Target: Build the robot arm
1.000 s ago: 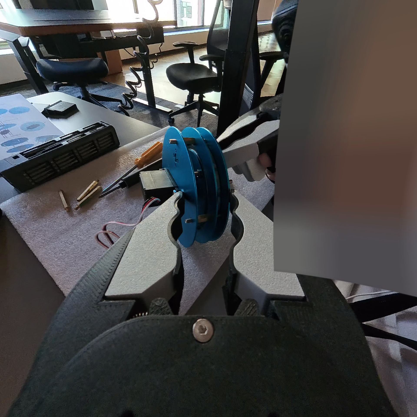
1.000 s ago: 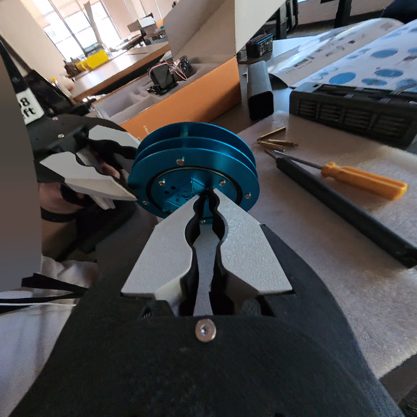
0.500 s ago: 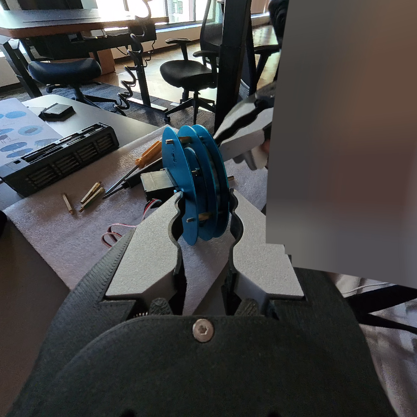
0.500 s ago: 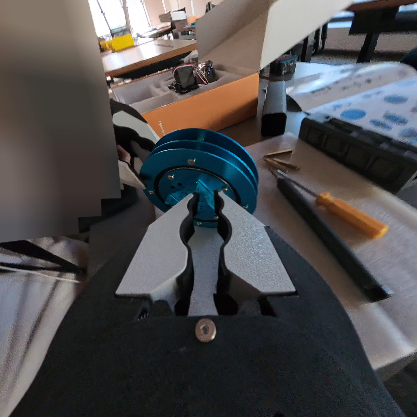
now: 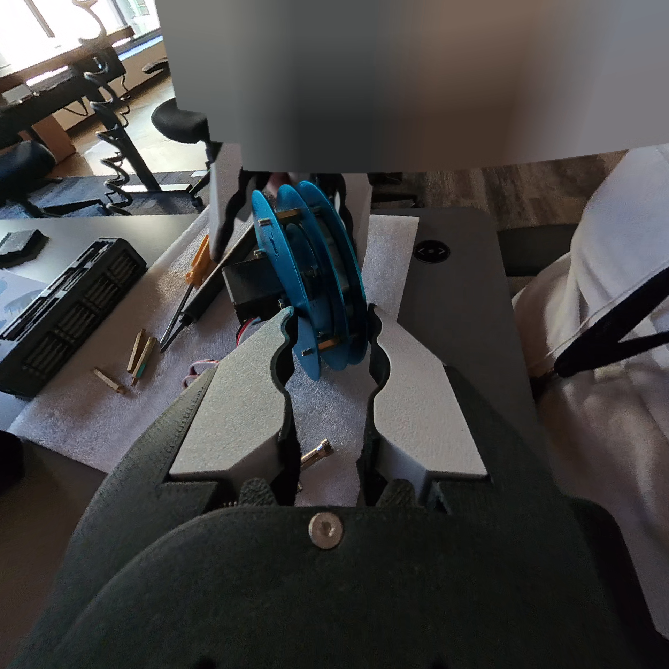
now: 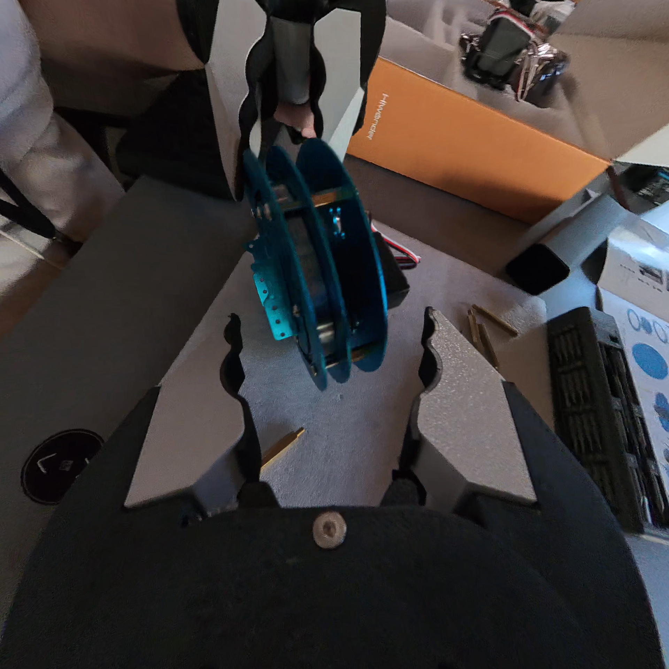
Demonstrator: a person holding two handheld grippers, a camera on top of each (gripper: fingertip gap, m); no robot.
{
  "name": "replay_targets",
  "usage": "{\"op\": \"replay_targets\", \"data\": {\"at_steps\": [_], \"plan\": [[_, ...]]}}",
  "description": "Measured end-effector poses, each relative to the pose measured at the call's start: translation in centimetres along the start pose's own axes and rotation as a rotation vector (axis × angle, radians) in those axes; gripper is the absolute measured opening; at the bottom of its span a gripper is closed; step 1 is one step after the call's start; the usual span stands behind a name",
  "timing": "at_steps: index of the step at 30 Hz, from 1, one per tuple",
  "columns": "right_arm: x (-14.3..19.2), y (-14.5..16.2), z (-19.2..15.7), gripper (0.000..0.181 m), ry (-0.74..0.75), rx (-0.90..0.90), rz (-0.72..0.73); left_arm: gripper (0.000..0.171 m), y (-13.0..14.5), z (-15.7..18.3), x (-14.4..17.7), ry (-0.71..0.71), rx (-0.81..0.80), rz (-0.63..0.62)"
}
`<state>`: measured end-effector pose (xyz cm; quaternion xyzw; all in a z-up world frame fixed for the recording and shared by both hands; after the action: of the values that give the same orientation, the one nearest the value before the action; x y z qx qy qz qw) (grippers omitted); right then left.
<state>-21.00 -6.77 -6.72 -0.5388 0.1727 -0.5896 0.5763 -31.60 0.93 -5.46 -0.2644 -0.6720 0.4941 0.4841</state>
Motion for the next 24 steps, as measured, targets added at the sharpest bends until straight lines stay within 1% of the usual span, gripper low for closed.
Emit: {"op": "replay_targets", "data": {"at_steps": [1, 2, 3, 4, 6, 7, 8, 9, 11, 12, 14, 16, 17, 18, 19, 20, 22, 24], "plan": [[-0.2, -0.2, -0.1, 0.100, -0.031, -0.003, 0.002, 0.037, 0.0, 0.2, -0.1, 0.005, -0.034, -0.007], [-0.3, -0.5, -0.2, 0.096, -0.064, -0.022, 0.017, 0.037, -0.1, 0.4, -0.3, 0.011, -0.072, -0.012], [-0.4, -0.8, -0.4, 0.088, -0.093, -0.048, 0.038, 0.037, -0.2, 0.7, -0.5, 0.017, -0.111, -0.014], [-0.5, -0.7, -0.8, 0.087, -0.127, -0.058, 0.041, 0.037, -0.2, 0.9, -0.7, 0.020, -0.145, -0.016], [-0.5, -0.7, -0.9, 0.087, -0.102, -0.059, 0.067, 0.037, -0.2, 1.1, -0.8, 0.001, -0.155, -0.016], [-0.4, -0.6, -1.1, 0.087, -0.086, -0.060, 0.078, 0.036, -0.3, 1.0, -0.7, -0.021, -0.118, -0.004], [-0.3, -0.6, -1.3, 0.087, -0.076, -0.058, 0.091, 0.044, -0.4, 0.8, -0.6, -0.049, -0.069, 0.021], [-0.2, -0.6, -1.4, 0.087, -0.062, -0.047, 0.102, 0.062, -0.6, 0.6, -0.5, -0.075, -0.024, 0.051], [-0.2, -0.7, -1.5, 0.087, -0.051, -0.052, 0.103, 0.083, -1.2, 0.4, -0.7, -0.100, -0.007, 0.090], [-0.3, -0.8, -1.4, 0.087, -0.053, -0.066, 0.096, 0.090, -1.4, 0.2, -1.0, -0.112, -0.021, 0.088], [-0.6, -0.9, -1.2, 0.087, -0.069, -0.097, 0.081, 0.098, -1.4, -0.5, -1.8, -0.157, -0.041, 0.025], [-0.8, -1.0, -1.0, 0.087, -0.084, -0.112, 0.071, 0.097, -1.2, -1.4, -2.2, -0.199, -0.063, -0.027], [-0.8, -1.0, -0.9, 0.087, -0.088, -0.119, 0.061, 0.098, -1.2, -1.6, -2.3, -0.185, -0.064, -0.035], [-0.8, -0.9, -0.8, 0.087, -0.087, -0.135, 0.049, 0.092, -1.3, -1.6, -2.4, -0.162, -0.046, -0.032], [-0.8, -0.8, -0.6, 0.087, -0.088, -0.159, 0.043, 0.081, -1.3, -1.6, -2.3, -0.144, -0.020, -0.029], [-0.8, -0.8, -0.6, 0.087, -0.090, -0.177, 0.046, 0.076, -1.2, -1.7, -2.3, -0.132, 0.007, -0.025], [-0.8, -0.8, -0.7, 0.087, -0.083, -0.175, 0.058, 0.078, -0.9, -1.7, -2.4, -0.113, 0.045, -0.023], [-0.8, -0.9, -0.8, 0.087, -0.079, -0.170, 0.047, 0.080, -0.7, -1.6, -2.5, -0.112, 0.048, -0.023]]}}
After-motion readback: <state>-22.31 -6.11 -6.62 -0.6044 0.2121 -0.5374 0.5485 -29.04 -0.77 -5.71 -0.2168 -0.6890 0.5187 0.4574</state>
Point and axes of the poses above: each gripper's, where its closed fingertips meet, x back along the fingers, y out of its underside, z = x × y across the jaws, the point moved 5 cm from there along x, back along the fingers, and after that the axes turned 14 degrees about y, right-handed, at the moved point
